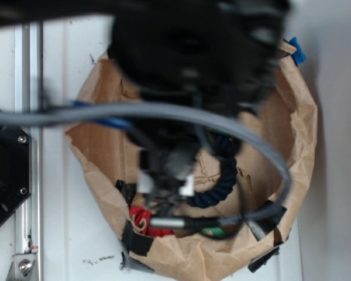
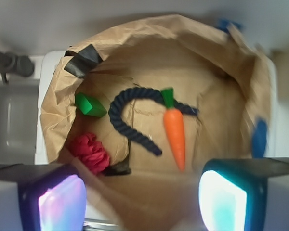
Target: Grab the carrot.
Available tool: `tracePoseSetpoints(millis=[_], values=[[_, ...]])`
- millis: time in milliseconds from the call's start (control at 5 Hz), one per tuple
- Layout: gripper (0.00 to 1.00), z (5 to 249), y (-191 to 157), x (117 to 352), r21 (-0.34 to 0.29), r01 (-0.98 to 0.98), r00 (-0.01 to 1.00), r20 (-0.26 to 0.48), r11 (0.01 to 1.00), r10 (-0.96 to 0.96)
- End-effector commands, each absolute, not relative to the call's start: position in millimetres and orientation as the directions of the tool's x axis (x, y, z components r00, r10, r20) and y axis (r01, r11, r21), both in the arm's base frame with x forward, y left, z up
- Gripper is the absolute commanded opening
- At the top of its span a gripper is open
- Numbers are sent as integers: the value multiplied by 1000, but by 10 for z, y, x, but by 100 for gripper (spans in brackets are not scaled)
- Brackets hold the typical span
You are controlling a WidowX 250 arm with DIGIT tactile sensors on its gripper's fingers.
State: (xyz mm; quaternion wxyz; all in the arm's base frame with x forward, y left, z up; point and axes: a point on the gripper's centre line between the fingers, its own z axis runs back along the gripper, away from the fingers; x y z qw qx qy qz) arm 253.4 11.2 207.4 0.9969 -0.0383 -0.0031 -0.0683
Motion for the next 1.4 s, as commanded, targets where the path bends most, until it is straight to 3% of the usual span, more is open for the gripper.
tracePoseSetpoints(millis=[0, 400, 800, 1000, 1200], values=[[100, 2228, 38, 2567, -68, 163, 985, 67, 984, -158], [100, 2228, 38, 2567, -68, 163, 985, 67, 984, -158], [100, 1868, 108, 2441, -41, 170, 978, 128, 985, -163], [100, 1658, 284, 2469, -56, 138, 984, 120, 989, -131], [100, 1410, 451, 2493, -23, 114, 988, 107, 993, -111]])
